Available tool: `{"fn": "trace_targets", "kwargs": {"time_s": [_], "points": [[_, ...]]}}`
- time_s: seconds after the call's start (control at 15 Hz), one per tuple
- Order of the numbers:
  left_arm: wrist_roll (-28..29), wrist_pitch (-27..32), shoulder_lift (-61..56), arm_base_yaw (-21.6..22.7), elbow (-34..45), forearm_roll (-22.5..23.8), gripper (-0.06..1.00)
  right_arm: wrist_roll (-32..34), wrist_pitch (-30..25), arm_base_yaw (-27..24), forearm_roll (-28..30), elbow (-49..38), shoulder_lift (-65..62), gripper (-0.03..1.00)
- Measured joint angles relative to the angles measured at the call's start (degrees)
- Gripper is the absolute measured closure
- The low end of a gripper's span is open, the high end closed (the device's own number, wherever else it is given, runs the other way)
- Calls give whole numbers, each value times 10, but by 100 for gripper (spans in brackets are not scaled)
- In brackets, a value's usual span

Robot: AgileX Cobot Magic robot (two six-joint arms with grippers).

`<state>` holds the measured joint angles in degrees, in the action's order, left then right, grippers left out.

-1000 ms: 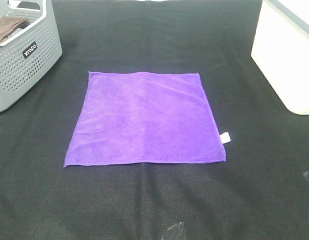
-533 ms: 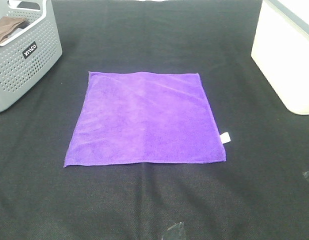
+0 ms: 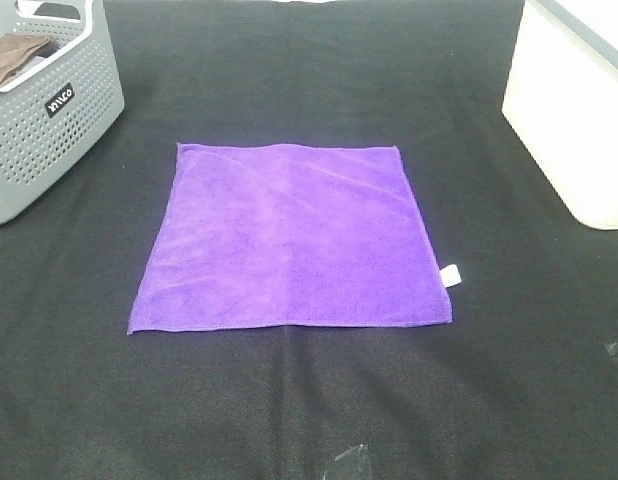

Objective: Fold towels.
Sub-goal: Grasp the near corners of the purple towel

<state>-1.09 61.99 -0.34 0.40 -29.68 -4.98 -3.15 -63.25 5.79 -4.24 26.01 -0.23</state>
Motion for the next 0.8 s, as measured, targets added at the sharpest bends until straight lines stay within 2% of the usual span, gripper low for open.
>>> {"fn": "trace_targets", "kwargs": {"time_s": [0.27,0.4,0.47,0.8], "points": [[-1,0,0,0,0,6,-4,0,0,0,0,0,0,17],[-1,0,0,0,0,11,-4,0,0,0,1,0,0,12],[5,0,0,0,0,15,-4,0,0,0,2,0,0,3],[11,0,0,0,0,21,-4,0,0,0,2,0,0,1]]}}
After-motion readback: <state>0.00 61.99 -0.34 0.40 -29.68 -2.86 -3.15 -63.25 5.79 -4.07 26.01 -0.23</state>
